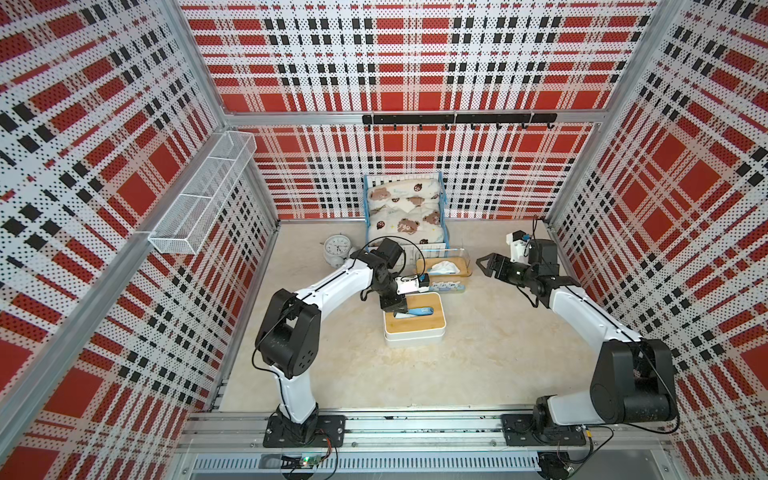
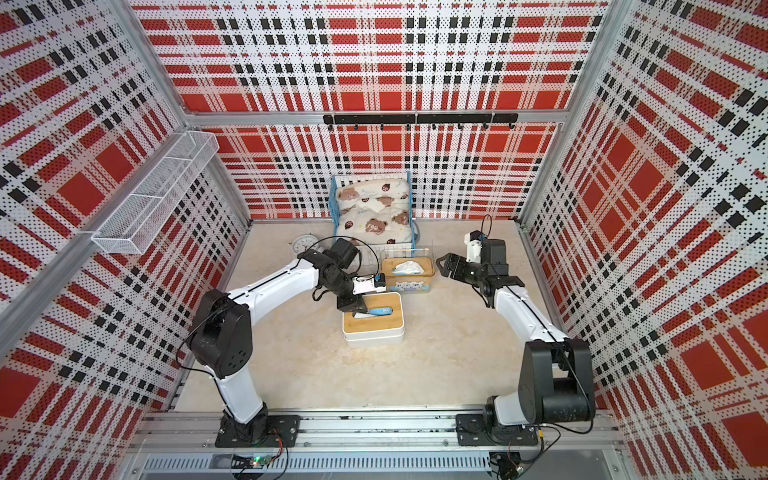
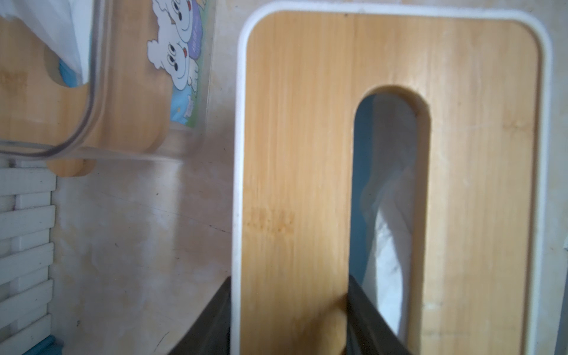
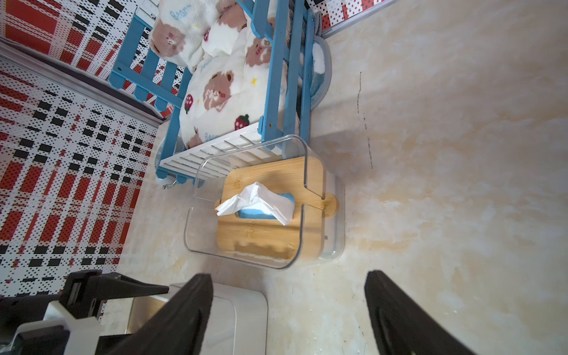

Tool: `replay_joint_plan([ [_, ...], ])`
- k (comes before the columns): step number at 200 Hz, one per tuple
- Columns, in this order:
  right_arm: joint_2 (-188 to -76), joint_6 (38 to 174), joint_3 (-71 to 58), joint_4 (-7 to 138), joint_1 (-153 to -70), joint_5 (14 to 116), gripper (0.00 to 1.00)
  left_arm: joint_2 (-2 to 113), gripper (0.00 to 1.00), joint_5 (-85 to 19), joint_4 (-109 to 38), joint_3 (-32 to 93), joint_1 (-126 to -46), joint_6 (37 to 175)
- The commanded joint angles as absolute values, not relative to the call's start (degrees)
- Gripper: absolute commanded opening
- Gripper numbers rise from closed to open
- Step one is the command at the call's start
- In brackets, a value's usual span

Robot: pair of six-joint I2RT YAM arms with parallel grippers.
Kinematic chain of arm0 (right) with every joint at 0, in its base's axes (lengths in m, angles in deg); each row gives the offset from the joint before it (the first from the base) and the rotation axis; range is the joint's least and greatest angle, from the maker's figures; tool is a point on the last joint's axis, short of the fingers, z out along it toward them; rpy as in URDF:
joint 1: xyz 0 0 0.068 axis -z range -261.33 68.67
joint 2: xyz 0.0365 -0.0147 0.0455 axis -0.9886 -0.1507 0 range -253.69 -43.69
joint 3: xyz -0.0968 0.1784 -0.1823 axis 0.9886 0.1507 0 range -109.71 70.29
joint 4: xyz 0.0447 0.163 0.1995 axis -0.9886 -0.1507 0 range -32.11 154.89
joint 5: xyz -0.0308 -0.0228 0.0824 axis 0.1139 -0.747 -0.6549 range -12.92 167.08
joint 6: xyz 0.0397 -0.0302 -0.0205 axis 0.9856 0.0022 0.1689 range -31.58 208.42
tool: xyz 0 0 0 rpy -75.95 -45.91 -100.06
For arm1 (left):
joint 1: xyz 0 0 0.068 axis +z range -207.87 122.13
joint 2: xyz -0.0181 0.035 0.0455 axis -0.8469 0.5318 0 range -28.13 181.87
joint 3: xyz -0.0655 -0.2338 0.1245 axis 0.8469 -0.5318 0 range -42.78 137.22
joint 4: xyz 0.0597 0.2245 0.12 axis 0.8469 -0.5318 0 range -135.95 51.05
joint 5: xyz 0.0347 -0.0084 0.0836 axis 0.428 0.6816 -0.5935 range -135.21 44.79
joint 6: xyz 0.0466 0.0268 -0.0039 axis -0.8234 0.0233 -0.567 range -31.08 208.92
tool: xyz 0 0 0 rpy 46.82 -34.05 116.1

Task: Put the tissue paper into the tissue box
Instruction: Close the box lid on the tissue box.

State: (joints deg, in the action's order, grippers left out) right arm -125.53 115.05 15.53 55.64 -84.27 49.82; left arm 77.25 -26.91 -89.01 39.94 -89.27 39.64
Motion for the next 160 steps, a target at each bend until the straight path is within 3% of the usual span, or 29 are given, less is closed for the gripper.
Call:
replay_joint_plan([
  [1,-123.9,115.0,15.7,55.1,-84.9,50.6,0.85,79.2,0.39,-31.4,-89.8,41.0,-90.0,42.0],
  [40,-123.7,115.1,15.6,54.8,-85.9,50.7,0.85,76.0,0.58,-27.5,-88.8,41.0,-90.4,43.9],
  [93,-122.9,113.5,15.1,50.6,-91.7,52.5,0.86,73.7,0.90,-26.3,-87.4,41.1,-90.1,46.3],
  [130,-123.5,112.4,15.5,47.1,-97.2,51.4,0.85,69.8,0.94,-26.6,-83.7,41.0,-89.4,52.5],
  [160,-125.0,111.8,16.4,44.9,-102.0,48.7,0.71,63.1,0.90,-30.5,-73.5,35.3,-88.9,68.9],
])
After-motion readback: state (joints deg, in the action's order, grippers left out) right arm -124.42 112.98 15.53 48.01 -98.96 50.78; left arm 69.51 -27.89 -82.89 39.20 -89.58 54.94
